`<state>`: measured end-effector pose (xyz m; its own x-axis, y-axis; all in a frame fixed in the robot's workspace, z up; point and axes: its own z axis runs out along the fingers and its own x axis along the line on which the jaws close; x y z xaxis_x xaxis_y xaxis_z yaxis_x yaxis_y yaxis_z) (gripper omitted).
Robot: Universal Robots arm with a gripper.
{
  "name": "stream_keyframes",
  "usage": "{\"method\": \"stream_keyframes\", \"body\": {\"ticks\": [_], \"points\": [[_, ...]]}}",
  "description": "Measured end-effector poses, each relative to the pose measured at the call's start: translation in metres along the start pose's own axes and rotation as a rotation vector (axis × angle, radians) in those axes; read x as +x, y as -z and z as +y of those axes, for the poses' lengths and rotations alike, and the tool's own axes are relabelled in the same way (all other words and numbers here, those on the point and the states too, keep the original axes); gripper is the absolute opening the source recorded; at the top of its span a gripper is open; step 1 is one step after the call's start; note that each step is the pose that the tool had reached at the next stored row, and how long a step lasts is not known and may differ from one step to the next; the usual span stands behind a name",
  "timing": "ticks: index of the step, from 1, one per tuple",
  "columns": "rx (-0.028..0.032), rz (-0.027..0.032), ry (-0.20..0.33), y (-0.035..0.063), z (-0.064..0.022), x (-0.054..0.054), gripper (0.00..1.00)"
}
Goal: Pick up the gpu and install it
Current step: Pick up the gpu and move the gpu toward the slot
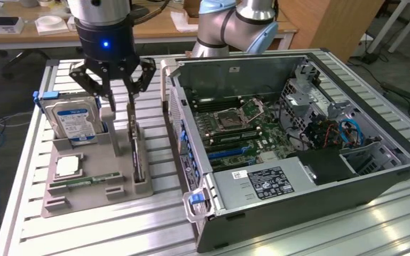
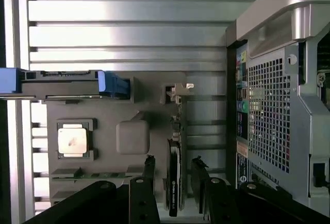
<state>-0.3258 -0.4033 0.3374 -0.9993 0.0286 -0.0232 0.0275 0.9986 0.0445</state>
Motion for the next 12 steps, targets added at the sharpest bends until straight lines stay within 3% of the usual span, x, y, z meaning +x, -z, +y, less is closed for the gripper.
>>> {"method": "stream_keyframes", "body": {"ticks": [12], "points": [[-0.0008, 0.0018, 0.036, -0.0077, -0.0081, -0.0001, 0.42]]}}
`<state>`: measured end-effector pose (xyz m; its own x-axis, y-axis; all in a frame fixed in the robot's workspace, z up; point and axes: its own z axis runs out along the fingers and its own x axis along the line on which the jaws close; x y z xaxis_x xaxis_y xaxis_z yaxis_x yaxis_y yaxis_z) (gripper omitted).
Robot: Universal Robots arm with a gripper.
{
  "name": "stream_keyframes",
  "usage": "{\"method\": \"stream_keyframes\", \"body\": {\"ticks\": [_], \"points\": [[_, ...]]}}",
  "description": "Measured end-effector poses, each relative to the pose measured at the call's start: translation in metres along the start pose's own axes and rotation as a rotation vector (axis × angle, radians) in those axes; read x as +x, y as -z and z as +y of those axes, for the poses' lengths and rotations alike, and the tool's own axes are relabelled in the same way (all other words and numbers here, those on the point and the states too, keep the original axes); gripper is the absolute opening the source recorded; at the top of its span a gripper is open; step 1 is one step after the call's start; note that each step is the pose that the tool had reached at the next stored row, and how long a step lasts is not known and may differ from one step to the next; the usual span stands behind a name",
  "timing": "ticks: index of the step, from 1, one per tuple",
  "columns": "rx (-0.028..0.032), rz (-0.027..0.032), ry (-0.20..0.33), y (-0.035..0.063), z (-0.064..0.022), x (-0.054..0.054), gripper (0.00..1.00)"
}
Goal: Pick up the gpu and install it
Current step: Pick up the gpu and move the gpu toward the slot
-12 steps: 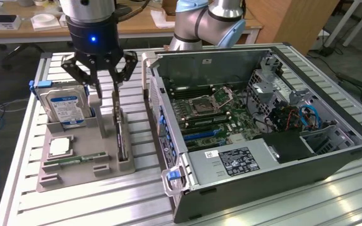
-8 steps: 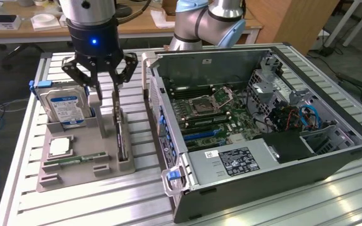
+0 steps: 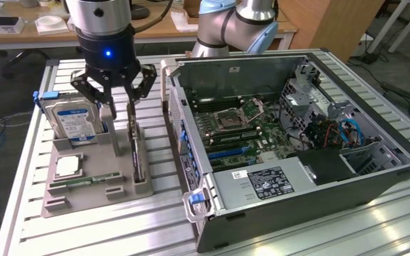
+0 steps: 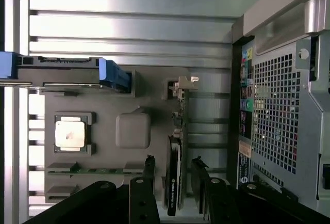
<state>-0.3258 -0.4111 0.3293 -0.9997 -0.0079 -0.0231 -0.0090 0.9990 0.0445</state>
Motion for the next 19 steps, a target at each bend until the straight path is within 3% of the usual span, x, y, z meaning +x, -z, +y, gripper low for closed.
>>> {"method": "stream_keyframes", "body": {"ticks": [7, 19], "points": [[-0.0002, 0.0005, 0.009, -0.0039, -0.0087, 0.0, 0.42], [-0.0004, 0.001, 0.021, -0.0076, -0.0112, 0.0, 0.42]]}}
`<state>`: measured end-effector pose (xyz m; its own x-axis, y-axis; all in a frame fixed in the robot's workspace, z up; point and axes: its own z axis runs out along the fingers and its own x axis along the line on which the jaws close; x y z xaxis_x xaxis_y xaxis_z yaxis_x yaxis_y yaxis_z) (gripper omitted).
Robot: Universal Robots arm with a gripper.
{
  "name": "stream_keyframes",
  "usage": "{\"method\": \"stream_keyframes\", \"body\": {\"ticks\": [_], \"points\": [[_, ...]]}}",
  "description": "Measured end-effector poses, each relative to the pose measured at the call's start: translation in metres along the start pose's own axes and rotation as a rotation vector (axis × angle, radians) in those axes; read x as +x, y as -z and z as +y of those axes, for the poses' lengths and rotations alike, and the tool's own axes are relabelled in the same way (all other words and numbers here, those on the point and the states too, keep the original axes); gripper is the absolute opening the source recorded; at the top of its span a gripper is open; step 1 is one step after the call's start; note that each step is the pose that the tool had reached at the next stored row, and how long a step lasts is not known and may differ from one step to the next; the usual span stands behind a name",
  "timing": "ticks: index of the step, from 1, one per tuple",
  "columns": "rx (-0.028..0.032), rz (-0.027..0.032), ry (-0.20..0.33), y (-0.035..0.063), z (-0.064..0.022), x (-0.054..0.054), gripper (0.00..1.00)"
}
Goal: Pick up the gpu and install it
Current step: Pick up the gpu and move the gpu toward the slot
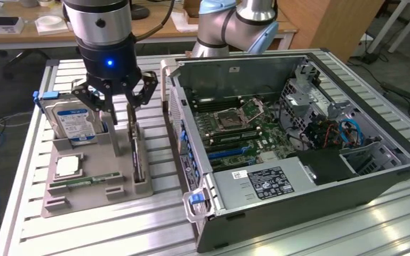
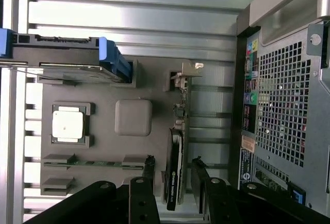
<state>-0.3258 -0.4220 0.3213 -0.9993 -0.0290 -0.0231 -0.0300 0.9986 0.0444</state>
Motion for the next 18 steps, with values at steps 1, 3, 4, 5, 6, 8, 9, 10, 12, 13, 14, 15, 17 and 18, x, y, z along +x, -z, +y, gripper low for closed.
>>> {"method": "stream_keyframes", "body": {"ticks": [1, 3, 4, 5, 6, 8, 9, 10, 12, 13, 14, 15, 17, 18], "points": [[0.0, 0.0, 0.0, 0.0, 0.0, 0.0, 0.42], [0.0, 0.0, 0.0, 0.0, 0.0, 0.0, 0.42], [0.0, 0.0, 0.0, 0.0, 0.0, 0.0, 0.42], [-0.0001, -0.0001, 0.0, -0.0002, 0.0, -0.0001, 0.42], [-0.0001, -0.0001, 0.001, -0.0003, 0.0, -0.0003, 0.42], [-0.0001, 0.0, 0.003, -0.0005, -0.0001, -0.0014, 0.42], [-0.0001, 0.0001, 0.004, -0.0007, -0.0001, -0.0025, 0.42], [-0.0002, 0.0002, 0.006, -0.0009, -0.0001, -0.0035, 0.42], [-0.0003, 0.0002, 0.008, -0.002, -0.0002, -0.004, 0.42], [-0.0003, 0.0002, 0.008, -0.0027, -0.0003, -0.004, 0.42], [-0.0002, 0.0004, 0.009, -0.0034, -0.0006, -0.004, 0.42], [-0.0002, 0.0006, 0.01, -0.0042, -0.0014, -0.004, 0.42], [-0.0006, 0.0005, 0.012, -0.0059, -0.0033, -0.0039, 0.42], [-0.0008, 0.0005, 0.012, -0.0066, -0.0044, -0.0039, 0.42]]}}
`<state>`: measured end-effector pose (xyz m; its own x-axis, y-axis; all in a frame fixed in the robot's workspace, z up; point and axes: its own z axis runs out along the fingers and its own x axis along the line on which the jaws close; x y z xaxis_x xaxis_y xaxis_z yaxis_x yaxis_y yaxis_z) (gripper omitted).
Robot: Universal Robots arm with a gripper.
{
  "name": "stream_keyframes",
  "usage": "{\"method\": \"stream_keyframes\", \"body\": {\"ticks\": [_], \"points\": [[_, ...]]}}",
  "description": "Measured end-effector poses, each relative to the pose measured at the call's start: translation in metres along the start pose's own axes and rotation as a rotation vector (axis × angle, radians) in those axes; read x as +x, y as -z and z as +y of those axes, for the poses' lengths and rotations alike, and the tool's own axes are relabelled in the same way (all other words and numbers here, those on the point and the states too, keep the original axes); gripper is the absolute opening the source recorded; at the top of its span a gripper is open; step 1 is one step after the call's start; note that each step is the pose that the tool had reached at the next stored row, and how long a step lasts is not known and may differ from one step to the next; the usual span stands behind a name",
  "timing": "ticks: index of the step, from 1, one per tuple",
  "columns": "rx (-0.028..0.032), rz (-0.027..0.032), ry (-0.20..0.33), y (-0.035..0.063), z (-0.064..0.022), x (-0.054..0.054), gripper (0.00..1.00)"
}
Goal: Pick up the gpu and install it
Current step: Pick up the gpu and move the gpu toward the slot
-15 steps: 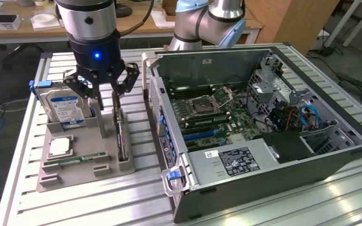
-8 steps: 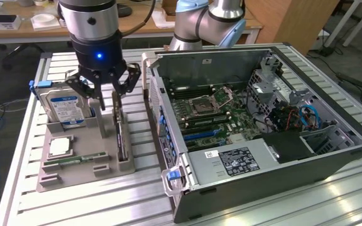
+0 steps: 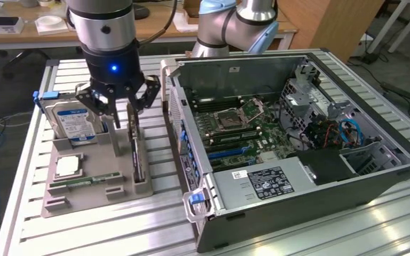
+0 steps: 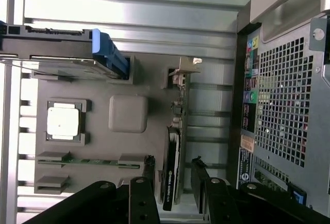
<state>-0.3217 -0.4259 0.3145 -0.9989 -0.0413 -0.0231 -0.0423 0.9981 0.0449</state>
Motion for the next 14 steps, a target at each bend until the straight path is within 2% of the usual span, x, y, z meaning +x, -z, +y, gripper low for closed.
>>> {"method": "stream_keyframes", "body": {"ticks": [8, 14], "points": [[-0.0006, 0.0, 0.004, -0.0079, -0.0107, 0.001, 0.42], [-0.0009, 0.0003, 0.007, -0.0124, -0.0136, 0.001, 0.42]]}}
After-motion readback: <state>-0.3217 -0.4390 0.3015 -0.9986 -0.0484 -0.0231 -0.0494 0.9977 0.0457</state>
